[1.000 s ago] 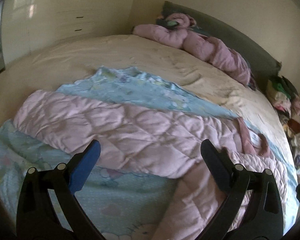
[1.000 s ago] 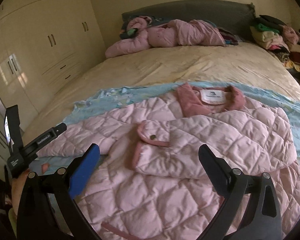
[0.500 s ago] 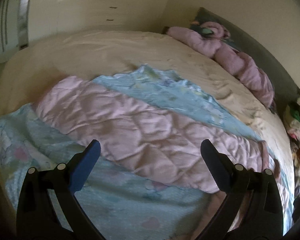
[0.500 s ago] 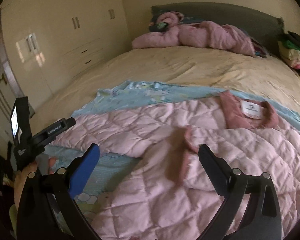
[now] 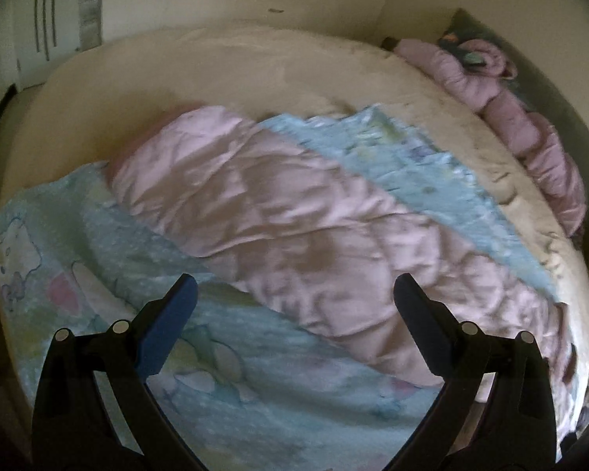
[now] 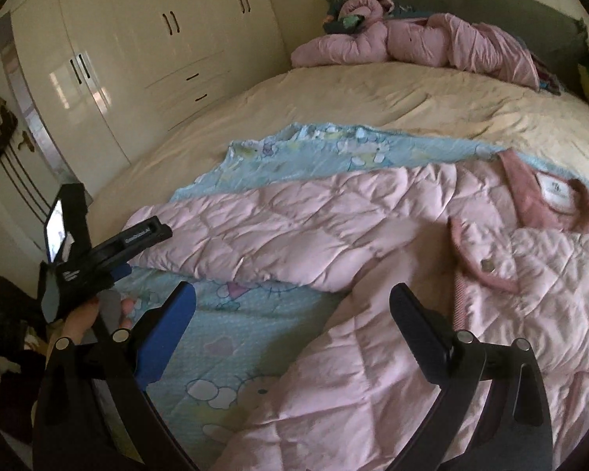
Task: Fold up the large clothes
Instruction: 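Move the left tool to the other sleeve cuff and close on it, then lift the sleeve with the left tool and carry it over the jacket front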
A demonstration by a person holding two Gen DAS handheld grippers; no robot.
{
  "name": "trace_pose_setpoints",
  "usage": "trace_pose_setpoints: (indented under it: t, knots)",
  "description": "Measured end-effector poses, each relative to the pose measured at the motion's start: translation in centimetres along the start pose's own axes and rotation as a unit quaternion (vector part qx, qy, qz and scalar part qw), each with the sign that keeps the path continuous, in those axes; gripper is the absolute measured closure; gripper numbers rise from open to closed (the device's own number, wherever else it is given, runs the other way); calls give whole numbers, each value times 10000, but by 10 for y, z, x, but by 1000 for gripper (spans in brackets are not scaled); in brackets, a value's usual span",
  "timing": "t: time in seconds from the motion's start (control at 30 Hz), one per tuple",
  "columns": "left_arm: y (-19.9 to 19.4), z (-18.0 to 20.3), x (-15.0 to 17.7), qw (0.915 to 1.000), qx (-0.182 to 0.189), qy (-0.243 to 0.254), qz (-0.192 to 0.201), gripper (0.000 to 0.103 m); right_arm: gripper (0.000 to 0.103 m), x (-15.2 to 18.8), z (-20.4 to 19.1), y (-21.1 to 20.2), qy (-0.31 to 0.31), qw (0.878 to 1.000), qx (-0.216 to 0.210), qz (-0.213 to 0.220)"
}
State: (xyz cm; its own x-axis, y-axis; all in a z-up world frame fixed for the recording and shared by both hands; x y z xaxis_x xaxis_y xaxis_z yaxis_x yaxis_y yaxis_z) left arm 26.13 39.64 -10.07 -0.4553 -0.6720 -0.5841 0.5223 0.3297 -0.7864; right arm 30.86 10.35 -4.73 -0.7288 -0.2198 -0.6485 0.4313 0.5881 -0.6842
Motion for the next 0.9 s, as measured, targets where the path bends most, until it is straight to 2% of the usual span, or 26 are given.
trace_pose_setpoints:
  t: [0.1, 0.2, 0.4, 0.47, 0.5, 0.53, 0.57, 0.6, 0.63, 0.7, 0.77, 0.9]
  knots:
    - [20, -14, 3, 9994, -31, -189, -271, 9, 4, 5, 1, 4, 83, 9999, -84, -53]
    - [35, -25, 3, 9984, 39, -426, -378, 9, 4, 9, 8, 5, 159, 9998, -70, -94]
    - [50, -40, -8, 9954, 192, -911, -227, 10, 4, 11, 30, 0, 445, 9990, -52, -79]
    - [53, -41, -15, 9957, 243, -886, -73, 10, 4, 11, 37, -5, 525, 9986, -58, -49]
    - [53, -40, -18, 9965, 197, -817, 18, 13, 4, 11, 43, -9, 579, 9983, -55, -17]
    - [51, -40, -21, 9975, -17, -685, 144, 27, 4, 11, 48, -13, 629, 9980, -48, 11]
    - [48, -40, -23, 9976, -146, -642, 208, 36, 4, 12, 54, -18, 684, 9976, -43, 47]
    - [45, -39, -25, 9974, -194, -629, 277, 53, 4, 12, 59, -22, 732, 9973, -34, 85]
    - [38, -36, -28, 9973, -136, -596, 416, 59, 4, 12, 63, -25, 764, 9970, -24, 114]
    - [23, -25, -36, 9971, 1, -424, 629, 66, 4, 14, 73, -32, 877, 9960, -7, 192]
    - [-3, -7, -45, 9954, 184, -143, 932, 69, 4, 17, 85, -40, 994, 9947, 16, 267]
    - [-53, 24, -55, 9869, 753, 70, 1428, 74, 4, 27, 104, -57, 1226, 9916, 61, 399]
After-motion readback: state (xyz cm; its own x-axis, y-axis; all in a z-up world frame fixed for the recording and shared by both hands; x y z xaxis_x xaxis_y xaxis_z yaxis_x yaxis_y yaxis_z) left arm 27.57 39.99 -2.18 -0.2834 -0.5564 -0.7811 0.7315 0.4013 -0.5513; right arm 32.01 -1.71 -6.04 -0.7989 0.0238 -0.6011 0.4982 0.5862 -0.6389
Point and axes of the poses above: each gripper's, at about its wrist camera, not at the fingertips, and y roughly the way its jaws point, z to its right, x to its underside, the point moved 6 cm from there along y, roughly the way its jaws point, and after that the axes turned 6 degrees about y, right-handed, at the moved point
